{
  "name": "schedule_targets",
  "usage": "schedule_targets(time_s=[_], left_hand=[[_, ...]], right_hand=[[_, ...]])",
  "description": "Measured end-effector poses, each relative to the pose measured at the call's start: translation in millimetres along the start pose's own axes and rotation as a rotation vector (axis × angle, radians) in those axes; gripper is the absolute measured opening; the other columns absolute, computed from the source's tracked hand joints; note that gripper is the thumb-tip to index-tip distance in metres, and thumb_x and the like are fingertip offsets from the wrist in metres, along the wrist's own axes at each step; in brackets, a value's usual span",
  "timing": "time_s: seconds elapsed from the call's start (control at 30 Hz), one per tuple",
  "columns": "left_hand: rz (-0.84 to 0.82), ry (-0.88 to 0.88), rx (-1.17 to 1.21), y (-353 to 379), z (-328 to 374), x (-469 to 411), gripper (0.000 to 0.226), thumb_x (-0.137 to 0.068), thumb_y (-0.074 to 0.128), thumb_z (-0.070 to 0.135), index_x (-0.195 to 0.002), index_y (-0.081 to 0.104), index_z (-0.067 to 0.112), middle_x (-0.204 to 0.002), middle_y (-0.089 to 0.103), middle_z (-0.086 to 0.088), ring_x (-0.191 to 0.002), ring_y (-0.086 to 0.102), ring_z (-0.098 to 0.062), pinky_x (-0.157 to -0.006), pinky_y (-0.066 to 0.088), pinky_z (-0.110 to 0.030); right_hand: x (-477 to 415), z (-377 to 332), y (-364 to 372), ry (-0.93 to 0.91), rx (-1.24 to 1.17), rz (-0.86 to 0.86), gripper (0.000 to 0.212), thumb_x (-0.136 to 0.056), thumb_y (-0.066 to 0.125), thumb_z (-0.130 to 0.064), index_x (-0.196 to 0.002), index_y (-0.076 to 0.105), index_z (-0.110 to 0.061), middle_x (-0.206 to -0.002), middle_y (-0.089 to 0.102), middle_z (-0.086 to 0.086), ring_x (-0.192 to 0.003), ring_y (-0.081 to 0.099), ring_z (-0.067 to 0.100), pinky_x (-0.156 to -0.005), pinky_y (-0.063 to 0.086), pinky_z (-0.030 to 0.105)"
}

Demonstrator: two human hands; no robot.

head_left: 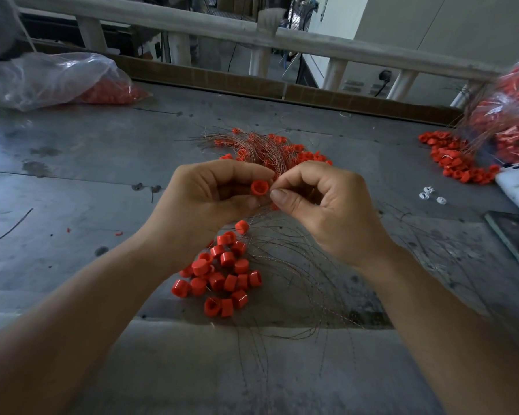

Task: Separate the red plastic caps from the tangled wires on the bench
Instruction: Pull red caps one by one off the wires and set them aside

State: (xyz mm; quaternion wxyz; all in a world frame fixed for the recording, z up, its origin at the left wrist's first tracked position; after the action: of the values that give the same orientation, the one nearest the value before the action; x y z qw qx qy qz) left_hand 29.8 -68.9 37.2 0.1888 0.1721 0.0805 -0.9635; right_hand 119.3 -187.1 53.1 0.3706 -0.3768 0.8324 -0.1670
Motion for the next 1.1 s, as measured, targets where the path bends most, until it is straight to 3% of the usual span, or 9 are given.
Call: schedule_targets(time_s=[0.3, 0.57, 0.77, 1.1], left_hand=[[0.038, 0.006, -0.031, 1, 0, 1, 0.028, -0.06, 0.062, 0.011, -0.086, 0.066, 0.022, -0.08, 0.071, 0.015, -0.079, 0.067, -0.002, -0.07, 0.05, -0.011], [0.028, 0.021, -0.04, 1, 3, 2, 0.03, -0.06, 0.062, 0.013, -0.088, 0.065, 0.023, -0.08, 0.071, 0.019, -0.081, 0.066, 0.0, -0.07, 0.049, -0.009], [0.03, -0.01, 0.018, 0, -1, 1, 0.03, -0.059, 0.065, 0.013, -0.088, 0.065, 0.017, -0.081, 0.072, 0.011, -0.079, 0.068, -0.003, -0.07, 0.05, -0.011], [-0.043, -0.058, 0.19, -5, -10, 0, 0.032, -0.067, 0.059, 0.006, -0.087, 0.075, 0.026, -0.09, 0.073, 0.002, -0.088, 0.069, -0.015, -0.076, 0.053, -0.02]], right_hand=[[1, -1, 1, 0.004, -0.039, 0.013, 0.015, -0.082, 0.062, -0.014, -0.075, 0.058, -0.027, -0.068, 0.057, -0.017, -0.063, 0.055, -0.002, -0.058, 0.04, 0.008], [1, -1, 3, 0.026, -0.025, 0.007, 0.022, -0.081, 0.065, -0.01, -0.072, 0.058, -0.028, -0.069, 0.06, -0.011, -0.065, 0.058, 0.011, -0.056, 0.046, 0.013], [1, 0, 2, 0.061, -0.031, 0.022, 0.014, -0.079, 0.068, -0.009, -0.073, 0.063, -0.021, -0.069, 0.063, -0.009, -0.064, 0.06, 0.012, -0.055, 0.049, 0.016], [1, 2, 0, 0.111, -0.111, 0.038, 0.019, -0.078, 0.069, -0.009, -0.07, 0.058, -0.022, -0.065, 0.061, -0.006, -0.057, 0.056, 0.003, -0.052, 0.044, 0.012]])
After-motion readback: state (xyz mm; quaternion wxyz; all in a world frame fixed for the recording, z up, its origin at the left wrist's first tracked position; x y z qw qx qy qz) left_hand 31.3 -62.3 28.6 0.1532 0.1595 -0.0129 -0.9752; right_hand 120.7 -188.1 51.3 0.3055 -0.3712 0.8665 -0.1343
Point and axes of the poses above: each hand's wrist, its own x-axis away from the middle knuckle, its own y-axis out of the palm, z = x × y, the point moved 3 cm from there along -x, towards the middle knuckle
